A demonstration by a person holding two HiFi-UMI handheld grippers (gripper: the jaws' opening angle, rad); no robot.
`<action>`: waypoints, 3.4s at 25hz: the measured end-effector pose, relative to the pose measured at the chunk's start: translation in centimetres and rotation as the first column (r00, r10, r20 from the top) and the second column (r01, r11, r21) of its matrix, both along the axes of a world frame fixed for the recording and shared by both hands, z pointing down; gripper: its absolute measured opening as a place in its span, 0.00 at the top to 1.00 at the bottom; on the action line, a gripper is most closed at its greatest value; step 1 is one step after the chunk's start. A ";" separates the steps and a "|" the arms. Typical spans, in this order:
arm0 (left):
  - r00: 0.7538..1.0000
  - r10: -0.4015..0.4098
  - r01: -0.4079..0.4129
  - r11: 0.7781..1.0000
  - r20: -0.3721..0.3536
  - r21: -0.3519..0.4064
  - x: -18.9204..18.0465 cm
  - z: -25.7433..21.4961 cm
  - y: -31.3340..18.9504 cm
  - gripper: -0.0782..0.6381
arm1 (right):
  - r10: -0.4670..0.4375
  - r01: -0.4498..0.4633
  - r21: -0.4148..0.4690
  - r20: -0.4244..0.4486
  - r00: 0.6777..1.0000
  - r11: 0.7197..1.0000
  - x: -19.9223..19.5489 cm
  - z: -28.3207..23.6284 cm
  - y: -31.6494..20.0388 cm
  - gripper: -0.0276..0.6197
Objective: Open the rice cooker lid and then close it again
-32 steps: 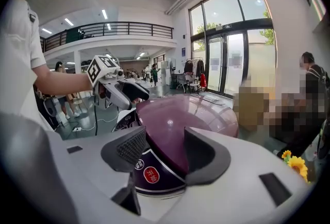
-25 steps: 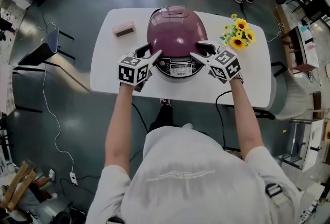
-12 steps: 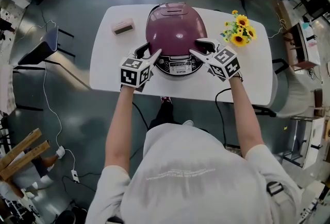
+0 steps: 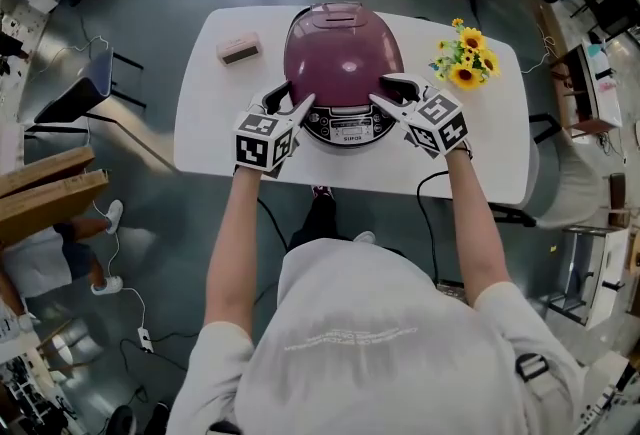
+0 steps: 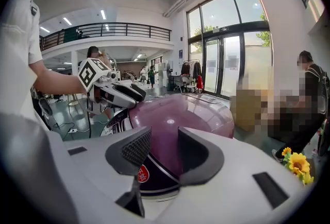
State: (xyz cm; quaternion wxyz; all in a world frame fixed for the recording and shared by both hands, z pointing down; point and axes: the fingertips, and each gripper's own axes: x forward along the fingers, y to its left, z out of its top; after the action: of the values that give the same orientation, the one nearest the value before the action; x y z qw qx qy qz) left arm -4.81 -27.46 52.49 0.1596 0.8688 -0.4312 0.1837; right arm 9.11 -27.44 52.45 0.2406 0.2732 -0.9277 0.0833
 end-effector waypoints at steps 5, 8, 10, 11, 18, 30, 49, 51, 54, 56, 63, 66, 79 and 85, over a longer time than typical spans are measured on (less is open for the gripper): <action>1.000 -0.005 0.005 1.000 0.001 0.007 -0.1 0.1 -0.1 0.58 | 0.000 0.000 0.003 -0.003 1.000 1.000 -0.1 0.1 0.0 0.69; 1.000 -0.001 0.001 1.000 0.007 0.008 0.0 0.1 -0.1 0.58 | 0.003 -0.003 0.011 -0.012 1.000 1.000 -0.1 0.1 0.0 0.69; 1.000 0.002 -0.002 1.000 0.008 0.012 0.0 0.0 0.0 0.58 | 0.005 -0.005 0.016 -0.017 1.000 1.000 -0.1 0.0 0.0 0.69; 1.000 0.003 -0.003 1.000 0.008 0.013 0.0 0.0 0.0 0.58 | 0.006 -0.006 0.017 -0.018 1.000 1.000 -0.1 0.0 0.1 0.69; 1.000 0.003 -0.003 1.000 -0.010 0.012 -0.1 -0.1 0.1 0.58 | 0.004 -0.004 0.021 -0.002 1.000 1.000 -0.1 0.0 0.1 0.69; 0.990 0.039 -0.060 0.986 0.136 0.158 0.3 -3.0 -1.6 0.58 | 0.160 -0.174 0.093 0.142 0.977 0.980 1.8 -5.1 -2.4 0.74; 0.997 -0.065 0.044 0.899 0.032 0.436 0.3 -15.7 -6.2 0.87 | 0.265 -0.318 0.357 0.189 0.945 0.878 6.0 -16.8 -5.4 0.90; 0.998 -0.061 0.040 0.889 0.032 0.456 0.6 -16.8 -6.3 0.87 | 0.265 -0.316 0.378 0.182 0.947 0.870 6.2 -17.6 -5.4 0.90; 0.998 -0.054 0.031 0.876 0.033 0.481 1.0 -18.0 -6.2 0.87 | 0.258 -0.312 0.400 0.183 0.949 0.862 6.3 -18.5 -5.3 0.90; 0.998 -0.050 0.027 0.868 0.034 0.496 1.2 -18.7 -6.1 0.87 | 0.254 -0.309 0.414 0.183 0.950 0.856 6.3 -19.1 -5.2 0.90; 0.998 -0.044 0.018 0.847 0.037 0.532 1.8 -21.1 -5.9 0.87 | 0.239 -0.300 0.459 0.188 0.953 0.836 6.4 -21.5 -5.0 0.91; 0.998 -0.040 0.009 0.839 0.044 0.544 1.9 -21.9 -5.6 0.87 | 0.233 -0.300 0.471 0.196 0.953 0.829 6.4 -22.4 -4.8 0.91; 0.997 -0.036 -0.009 0.823 0.068 0.567 2.3 -23.4 -4.8 0.87 | 0.231 -0.285 0.492 0.168 0.958 0.823 6.4 -22.4 -4.5 0.91; 0.997 -0.030 -0.018 0.832 0.077 0.554 2.4 -22.9 -4.8 0.87 | 0.236 -0.275 0.502 0.142 0.961 0.820 6.4 -22.3 -4.6 0.92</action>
State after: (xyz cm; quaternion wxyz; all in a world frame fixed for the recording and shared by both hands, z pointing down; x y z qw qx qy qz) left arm -2.43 -32.27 29.57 -0.1162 0.8681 -0.4748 0.0860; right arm 15.47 -32.01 30.18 0.1104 0.4463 -0.8788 -0.1275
